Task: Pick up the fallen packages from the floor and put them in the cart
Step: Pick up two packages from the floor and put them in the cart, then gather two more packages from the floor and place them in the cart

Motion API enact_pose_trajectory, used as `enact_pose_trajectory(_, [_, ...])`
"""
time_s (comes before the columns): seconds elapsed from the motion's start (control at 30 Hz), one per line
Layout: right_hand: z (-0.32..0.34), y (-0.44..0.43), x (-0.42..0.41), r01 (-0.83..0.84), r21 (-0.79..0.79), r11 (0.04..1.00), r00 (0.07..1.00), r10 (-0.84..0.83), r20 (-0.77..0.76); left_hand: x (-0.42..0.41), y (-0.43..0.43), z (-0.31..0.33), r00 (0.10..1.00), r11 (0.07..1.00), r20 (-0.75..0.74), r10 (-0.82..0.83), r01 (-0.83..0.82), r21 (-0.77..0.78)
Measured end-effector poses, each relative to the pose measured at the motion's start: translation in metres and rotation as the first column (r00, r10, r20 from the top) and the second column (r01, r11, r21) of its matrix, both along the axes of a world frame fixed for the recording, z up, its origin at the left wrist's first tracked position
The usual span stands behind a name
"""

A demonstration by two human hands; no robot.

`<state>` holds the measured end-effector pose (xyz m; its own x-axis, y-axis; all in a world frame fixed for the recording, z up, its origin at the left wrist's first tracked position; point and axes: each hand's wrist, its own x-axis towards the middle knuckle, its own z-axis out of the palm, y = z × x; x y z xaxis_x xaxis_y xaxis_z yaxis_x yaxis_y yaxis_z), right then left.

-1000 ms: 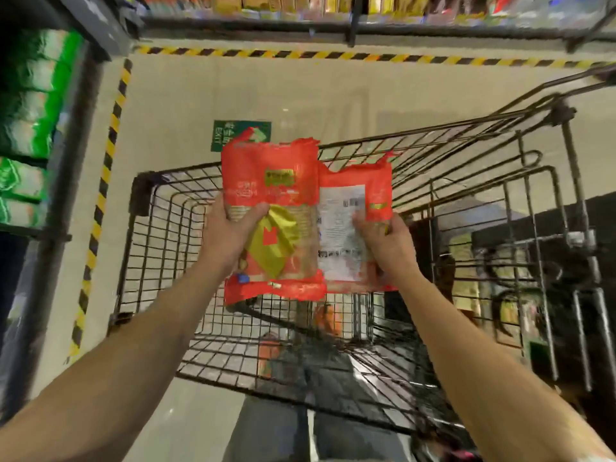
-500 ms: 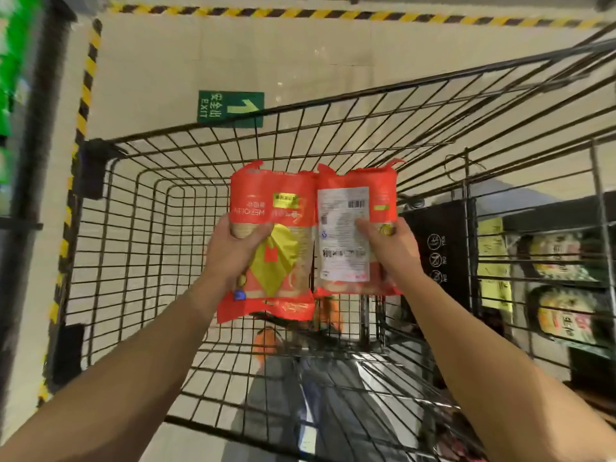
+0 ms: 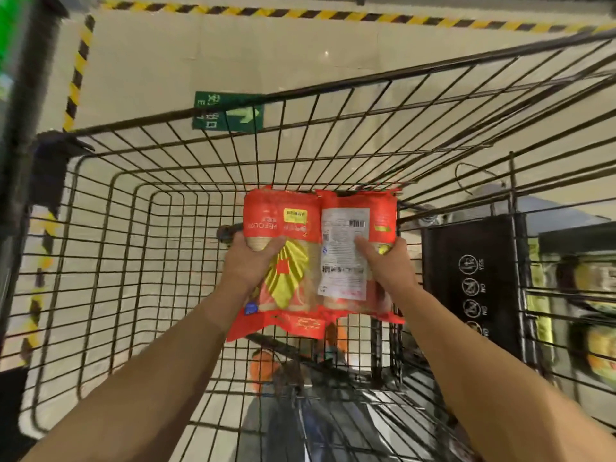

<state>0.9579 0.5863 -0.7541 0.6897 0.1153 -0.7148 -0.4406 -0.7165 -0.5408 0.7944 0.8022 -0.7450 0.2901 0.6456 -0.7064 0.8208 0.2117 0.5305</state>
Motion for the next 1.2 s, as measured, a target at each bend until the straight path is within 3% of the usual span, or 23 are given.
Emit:
enact_pose_trajectory(0.2, [0.008, 0.005, 0.003, -0.059, -0.109, 0.992, 0.995, 0.068, 0.073, 0.008, -0.001, 0.016, 0.965, 0.979, -0.215, -0.148, 0.174, 0.105])
enact_pose_trajectory(0.4, [0.054, 0.009, -0.005, -0.300, -0.297, 0.906, 0.930, 0.348, 0.120, 0.003, 0.000, 0.062, 0.933, 0.941, -0.232, -0.274, 0.310, 0.136])
enact_pose_trajectory(0.53, [0.137, 0.017, -0.019, -0.581, -0.495, 0.647, 0.683, 0.717, 0.136, -0.003, 0.006, 0.147, 0.803, 0.787, -0.345, -0.485, 0.573, 0.228])
enact_pose_trajectory(0.6, [0.189, 0.023, -0.025, -0.631, -0.608, 0.481, 0.498, 0.853, 0.158, -0.007, 0.011, 0.204, 0.729, 0.680, -0.414, -0.545, 0.673, 0.290])
enact_pose_trajectory(0.67, [0.246, 0.029, -0.032, -0.622, -0.686, 0.377, 0.361, 0.916, 0.175, -0.016, 0.016, 0.260, 0.675, 0.582, -0.473, -0.567, 0.734, 0.351])
enact_pose_trajectory(0.77, [0.336, 0.041, -0.046, -0.593, -0.720, 0.360, 0.231, 0.933, 0.276, -0.037, 0.026, 0.343, 0.671, 0.513, -0.505, -0.543, 0.741, 0.433])
enact_pose_trajectory(0.9, [0.444, 0.074, -0.067, -0.565, -0.743, 0.359, 0.091, 0.922, 0.376, -0.082, 0.041, 0.447, 0.761, 0.511, -0.469, -0.447, 0.648, 0.565])
enact_pose_trajectory(1.0, [0.515, 0.107, -0.091, -0.547, -0.739, 0.393, -0.021, 0.876, 0.482, -0.123, 0.053, 0.516, 0.819, 0.478, -0.458, -0.345, 0.573, 0.665])
enact_pose_trajectory(1.2, [0.618, 0.165, -0.165, -0.598, -0.730, 0.330, -0.278, 0.769, 0.575, -0.228, 0.046, 0.618, 0.883, 0.461, -0.465, -0.064, 0.439, 0.771])
